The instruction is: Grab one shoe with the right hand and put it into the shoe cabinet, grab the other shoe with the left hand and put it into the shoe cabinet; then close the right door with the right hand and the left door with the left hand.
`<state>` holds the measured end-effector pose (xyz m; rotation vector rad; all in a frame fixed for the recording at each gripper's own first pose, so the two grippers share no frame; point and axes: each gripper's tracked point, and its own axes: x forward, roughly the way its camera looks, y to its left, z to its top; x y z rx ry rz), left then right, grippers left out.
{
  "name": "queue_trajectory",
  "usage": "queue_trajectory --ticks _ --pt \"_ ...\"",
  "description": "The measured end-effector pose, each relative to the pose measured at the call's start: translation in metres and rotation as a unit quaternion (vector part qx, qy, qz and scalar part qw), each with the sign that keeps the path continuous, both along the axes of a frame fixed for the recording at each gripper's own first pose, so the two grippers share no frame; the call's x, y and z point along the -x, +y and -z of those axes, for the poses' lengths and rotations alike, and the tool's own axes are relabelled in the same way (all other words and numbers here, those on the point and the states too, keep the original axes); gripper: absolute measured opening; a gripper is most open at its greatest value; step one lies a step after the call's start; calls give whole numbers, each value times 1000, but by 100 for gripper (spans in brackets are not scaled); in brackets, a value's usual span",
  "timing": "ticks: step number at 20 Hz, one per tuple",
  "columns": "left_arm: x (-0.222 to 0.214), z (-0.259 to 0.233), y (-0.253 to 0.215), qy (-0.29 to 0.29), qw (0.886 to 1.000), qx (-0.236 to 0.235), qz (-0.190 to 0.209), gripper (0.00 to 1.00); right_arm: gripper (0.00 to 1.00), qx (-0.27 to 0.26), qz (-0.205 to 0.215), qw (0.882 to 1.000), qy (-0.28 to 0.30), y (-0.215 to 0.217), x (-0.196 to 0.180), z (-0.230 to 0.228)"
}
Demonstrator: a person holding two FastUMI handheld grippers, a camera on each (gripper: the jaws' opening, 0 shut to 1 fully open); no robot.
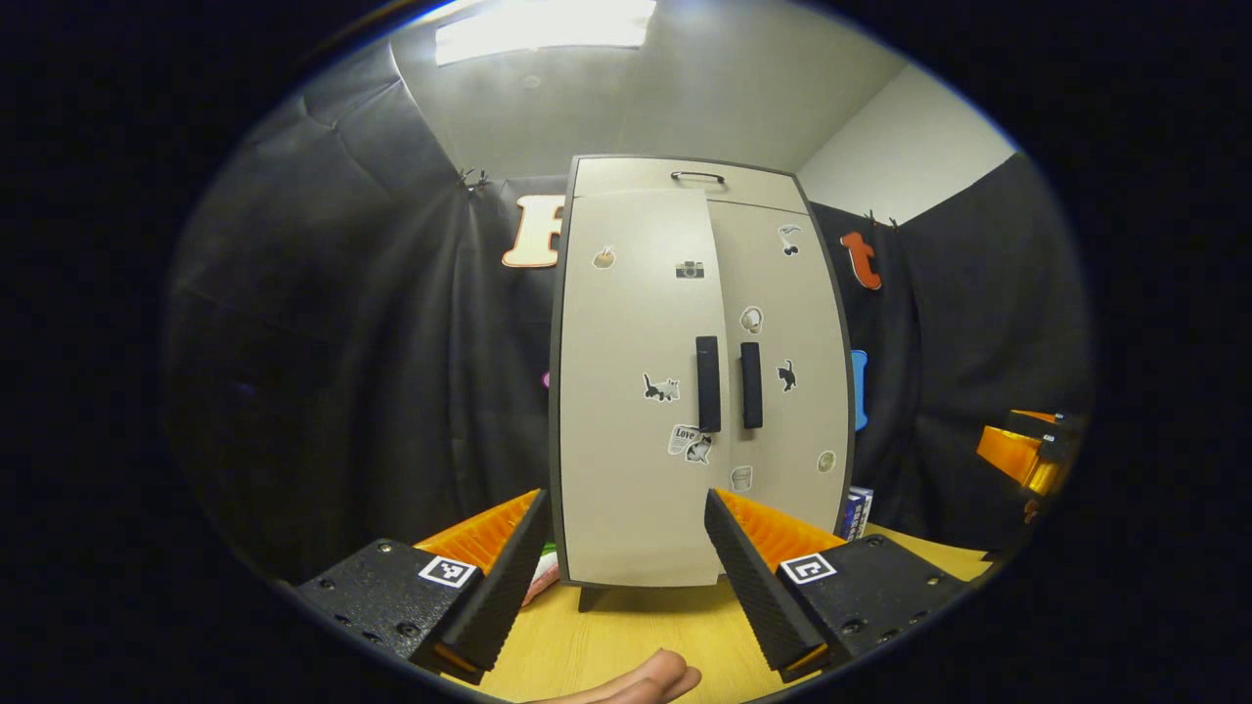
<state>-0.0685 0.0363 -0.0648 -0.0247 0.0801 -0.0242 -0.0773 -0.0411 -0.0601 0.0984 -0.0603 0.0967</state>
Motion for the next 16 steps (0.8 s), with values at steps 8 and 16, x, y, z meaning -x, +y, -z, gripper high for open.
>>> queue_trajectory --ticks 8,16 --pt "-5 3 -4 -27 999 30 -19 98 96 -23 1 1000 -15 -11 -3 1" --pt "-28 11 -45 -46 998 50 1 95 94 -25 1 999 -29 -29 -24 3"
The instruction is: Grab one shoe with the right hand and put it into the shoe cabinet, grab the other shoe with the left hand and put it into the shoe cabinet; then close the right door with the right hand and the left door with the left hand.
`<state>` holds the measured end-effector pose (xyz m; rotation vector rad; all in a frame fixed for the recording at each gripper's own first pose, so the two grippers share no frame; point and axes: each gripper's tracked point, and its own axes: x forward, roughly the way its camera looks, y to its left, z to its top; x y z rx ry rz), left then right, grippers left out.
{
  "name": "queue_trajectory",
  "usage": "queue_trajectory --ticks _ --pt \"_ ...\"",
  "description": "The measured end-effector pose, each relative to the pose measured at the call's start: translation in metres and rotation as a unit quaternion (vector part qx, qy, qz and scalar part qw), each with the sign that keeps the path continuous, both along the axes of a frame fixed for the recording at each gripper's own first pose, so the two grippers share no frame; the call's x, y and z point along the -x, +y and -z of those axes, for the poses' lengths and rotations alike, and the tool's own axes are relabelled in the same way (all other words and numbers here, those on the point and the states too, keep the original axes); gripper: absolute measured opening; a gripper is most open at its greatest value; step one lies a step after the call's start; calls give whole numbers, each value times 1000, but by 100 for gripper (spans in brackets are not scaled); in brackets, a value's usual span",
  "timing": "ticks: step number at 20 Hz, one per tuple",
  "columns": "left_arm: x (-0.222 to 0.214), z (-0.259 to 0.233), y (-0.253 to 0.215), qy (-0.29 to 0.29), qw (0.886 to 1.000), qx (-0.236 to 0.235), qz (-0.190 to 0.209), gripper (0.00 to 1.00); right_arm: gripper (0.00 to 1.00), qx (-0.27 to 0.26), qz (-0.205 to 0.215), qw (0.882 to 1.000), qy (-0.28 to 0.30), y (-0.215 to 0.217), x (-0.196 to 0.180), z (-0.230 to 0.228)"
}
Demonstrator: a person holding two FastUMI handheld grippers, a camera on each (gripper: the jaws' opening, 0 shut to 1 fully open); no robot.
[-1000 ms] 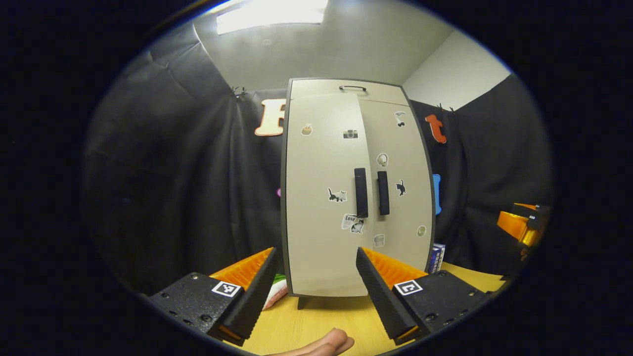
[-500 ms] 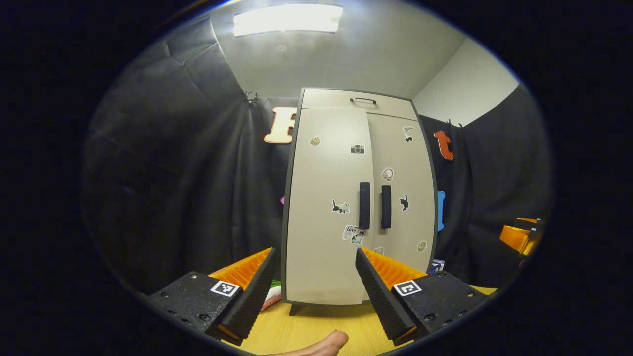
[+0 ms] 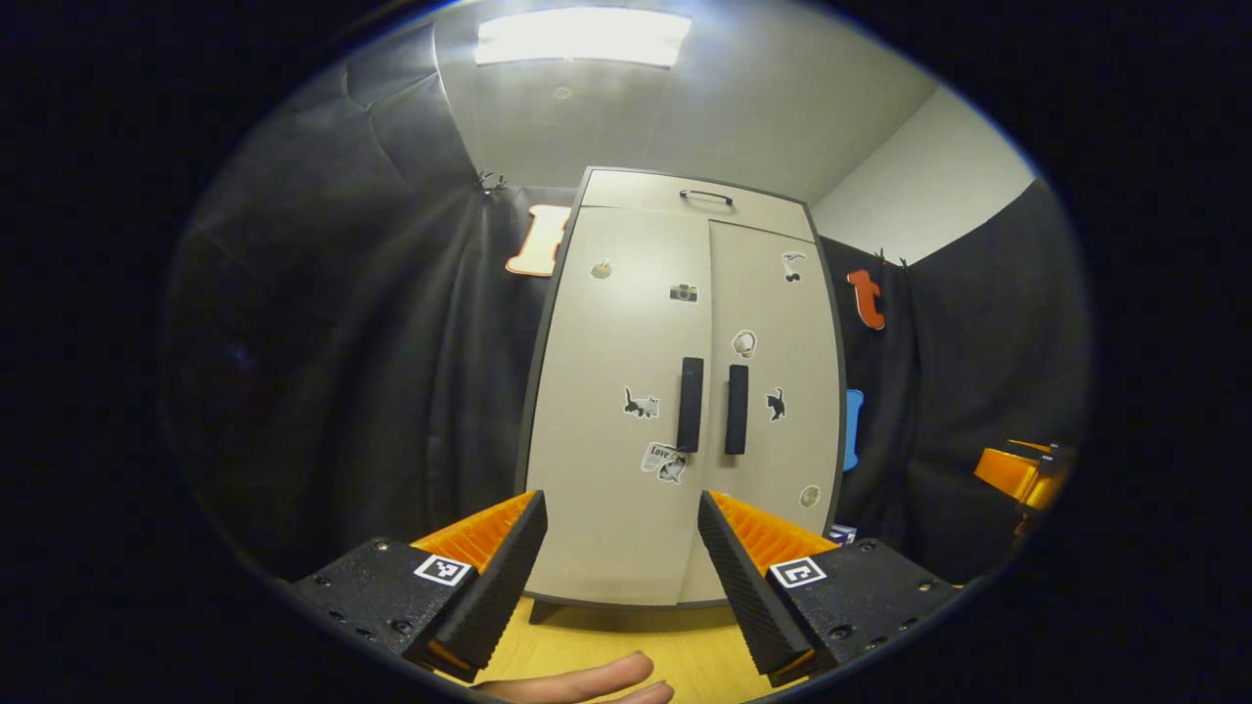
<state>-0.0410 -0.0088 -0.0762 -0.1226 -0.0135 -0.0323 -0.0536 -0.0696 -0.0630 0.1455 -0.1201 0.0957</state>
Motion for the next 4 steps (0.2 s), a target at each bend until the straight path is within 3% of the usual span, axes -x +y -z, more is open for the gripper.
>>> queue_trajectory --ticks 3,4 --pt "-9 -4 -19 -11 1000 10 4 95 94 15 10 1000 -2 -12 -14 -4" --pt "-13 -5 -26 -14 1000 13 7 91 96 18 12 1000 -3 -16 -19 -7"
